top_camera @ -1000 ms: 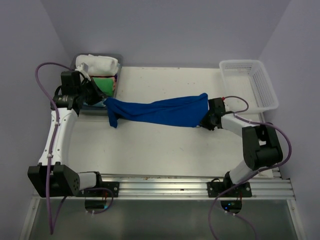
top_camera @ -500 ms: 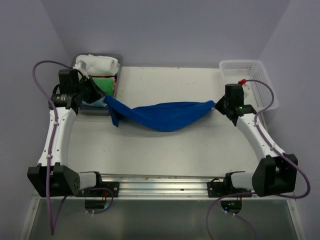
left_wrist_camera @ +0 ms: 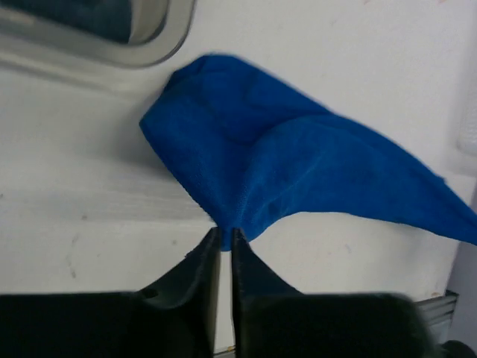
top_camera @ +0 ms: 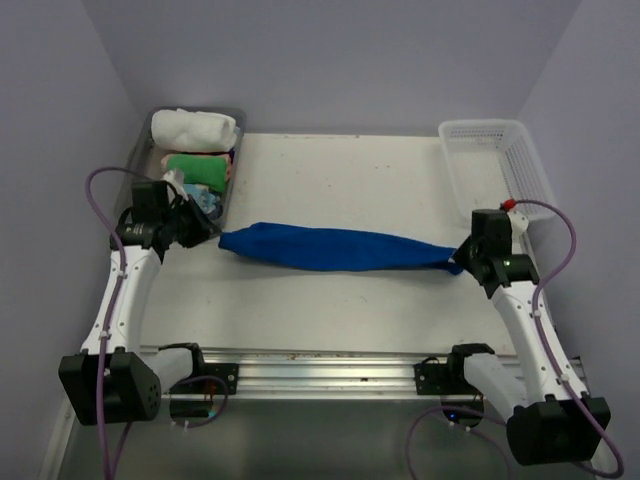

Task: Roll the towels
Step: Flatten the towel, then fold the towel

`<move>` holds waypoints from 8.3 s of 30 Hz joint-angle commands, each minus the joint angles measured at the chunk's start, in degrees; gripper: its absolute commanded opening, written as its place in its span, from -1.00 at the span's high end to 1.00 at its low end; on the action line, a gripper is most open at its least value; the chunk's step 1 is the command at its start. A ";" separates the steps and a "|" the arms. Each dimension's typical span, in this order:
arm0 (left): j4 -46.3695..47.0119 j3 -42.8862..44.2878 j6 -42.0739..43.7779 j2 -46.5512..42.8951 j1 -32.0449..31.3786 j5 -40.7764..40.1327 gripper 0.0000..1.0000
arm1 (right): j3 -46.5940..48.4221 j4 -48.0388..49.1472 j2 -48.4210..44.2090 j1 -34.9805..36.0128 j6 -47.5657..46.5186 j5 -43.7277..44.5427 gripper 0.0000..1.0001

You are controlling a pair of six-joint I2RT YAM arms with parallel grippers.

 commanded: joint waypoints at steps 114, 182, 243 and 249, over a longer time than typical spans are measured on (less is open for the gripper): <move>-5.25 -6.32 -9.85 2.40 -2.93 -17.45 1.00 | -25.36 7.60 7.46 -0.12 17.00 -8.88 0.12; -8.49 32.52 -5.02 -10.95 6.83 -12.00 1.00 | 49.87 -25.18 -11.24 -0.56 -4.88 9.84 1.00; -3.75 -11.24 -5.37 -2.51 4.28 -18.25 1.00 | -0.66 0.40 17.49 -1.44 -5.32 5.28 1.00; -6.91 -14.23 -4.75 -4.63 4.28 -18.42 1.00 | -3.92 -2.15 13.79 -1.44 -4.10 4.74 1.00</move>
